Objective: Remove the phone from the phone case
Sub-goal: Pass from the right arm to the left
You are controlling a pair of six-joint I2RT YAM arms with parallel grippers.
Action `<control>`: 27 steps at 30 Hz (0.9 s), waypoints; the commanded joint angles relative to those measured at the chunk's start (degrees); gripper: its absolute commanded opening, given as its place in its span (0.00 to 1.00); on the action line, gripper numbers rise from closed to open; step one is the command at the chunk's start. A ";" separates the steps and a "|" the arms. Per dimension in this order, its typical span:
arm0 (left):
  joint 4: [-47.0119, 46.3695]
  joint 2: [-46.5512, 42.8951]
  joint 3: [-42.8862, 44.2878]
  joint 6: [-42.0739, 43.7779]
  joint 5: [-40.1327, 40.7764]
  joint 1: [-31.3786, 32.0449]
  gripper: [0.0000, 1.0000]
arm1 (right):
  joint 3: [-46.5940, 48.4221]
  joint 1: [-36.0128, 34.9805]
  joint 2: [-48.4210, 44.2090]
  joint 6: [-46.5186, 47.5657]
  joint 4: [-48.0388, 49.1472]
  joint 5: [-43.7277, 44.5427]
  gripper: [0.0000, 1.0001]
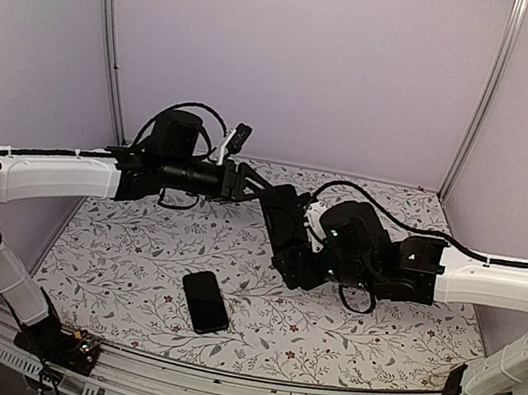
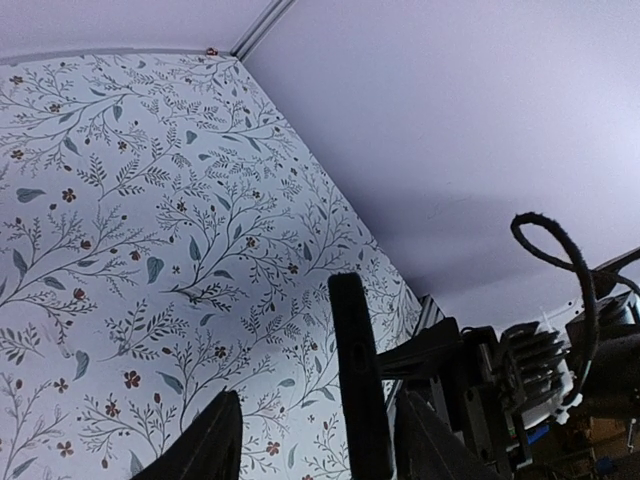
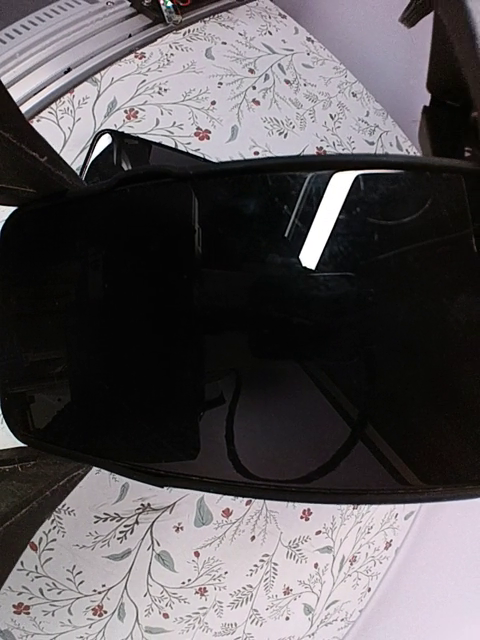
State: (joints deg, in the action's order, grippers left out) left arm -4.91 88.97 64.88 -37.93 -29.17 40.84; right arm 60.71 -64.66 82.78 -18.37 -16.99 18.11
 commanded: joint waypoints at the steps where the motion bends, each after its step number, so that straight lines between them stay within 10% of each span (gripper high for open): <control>1: -0.18 1.32 1.59 -0.83 0.83 1.36 0.50 | 2.59 -0.51 -1.81 0.90 4.86 1.77 0.57; 8: -0.98 1.97 2.43 -1.99 1.22 2.95 0.35 | 3.18 -0.81 -0.93 0.79 5.29 2.47 0.57; 13: -1.06 1.91 2.27 -2.55 2.98 3.45 0.01 | 3.80 -0.91 -0.55 0.87 5.38 2.95 0.57; 17: -1.00 1.62 2.42 -2.97 3.74 3.46 0.00 | 3.95 -0.90 -0.32 0.83 5.30 4.23 0.62; 20: -0.28 0.89 3.43 -2.18 3.23 3.39 0.00 | 4.21 -0.85 -0.58 -1.09 5.52 4.67 0.98; 27: 1.73 -2.89 6.96 2.96 -1.69 -0.32 0.00 | 2.93 7.53 -3.75 -1.35 10.23 -16.84 0.99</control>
State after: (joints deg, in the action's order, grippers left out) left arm -1.28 90.06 67.66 -38.87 -26.70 43.05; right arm 63.66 -62.11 82.54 -19.07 -12.14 13.96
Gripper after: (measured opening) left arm 0.100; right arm 0.989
